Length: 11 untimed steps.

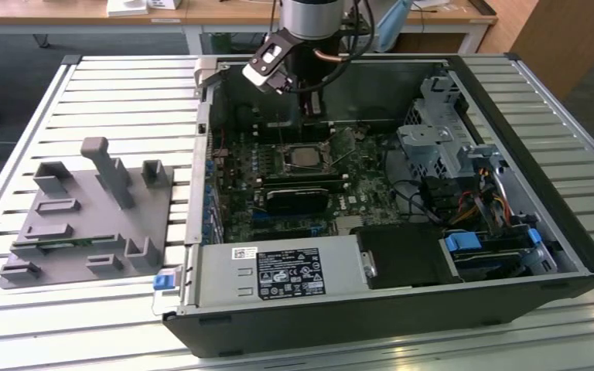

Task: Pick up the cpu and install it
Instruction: 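Close the cpu cover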

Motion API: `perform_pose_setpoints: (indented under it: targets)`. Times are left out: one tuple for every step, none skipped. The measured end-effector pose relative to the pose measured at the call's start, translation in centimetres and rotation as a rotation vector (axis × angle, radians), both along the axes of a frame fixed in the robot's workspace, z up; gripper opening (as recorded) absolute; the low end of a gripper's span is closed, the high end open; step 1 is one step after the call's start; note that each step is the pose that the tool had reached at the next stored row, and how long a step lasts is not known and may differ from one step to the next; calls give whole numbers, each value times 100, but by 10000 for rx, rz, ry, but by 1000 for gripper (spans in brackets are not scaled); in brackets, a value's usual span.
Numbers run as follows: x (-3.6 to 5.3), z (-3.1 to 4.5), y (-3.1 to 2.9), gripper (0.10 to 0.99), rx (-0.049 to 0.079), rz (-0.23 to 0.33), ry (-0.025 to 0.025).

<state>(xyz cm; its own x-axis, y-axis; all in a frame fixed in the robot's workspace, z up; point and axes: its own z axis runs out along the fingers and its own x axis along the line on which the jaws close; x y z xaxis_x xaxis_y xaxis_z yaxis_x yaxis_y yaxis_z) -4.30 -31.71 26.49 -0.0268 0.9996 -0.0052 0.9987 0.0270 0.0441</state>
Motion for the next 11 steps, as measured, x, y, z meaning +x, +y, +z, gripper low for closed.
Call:
perform_pose_setpoints:
  targets:
    - [0, 20, 0, 106, 1, -2, 7]
    - [0, 37, 0, 106, 0, -2, 12]
    - [0, 45, 0, 106, 0, -1, 12]
    - [0, 49, 0, 106, -1, -1, 13]
    - [1, 56, 0, 106, 0, -1, 10]
    - [1, 65, 0, 106, 1, 0, 6]
    - [1, 74, 0, 106, 0, 0, 0]
    - [1, 83, 0, 106, 1, 0, -7]
    - [0, 93, 0, 106, 1, -1, -14]
    - [1, 104, 0, 106, 1, -1, -20]
    - [1, 116, 0, 106, 1, 0, -25]
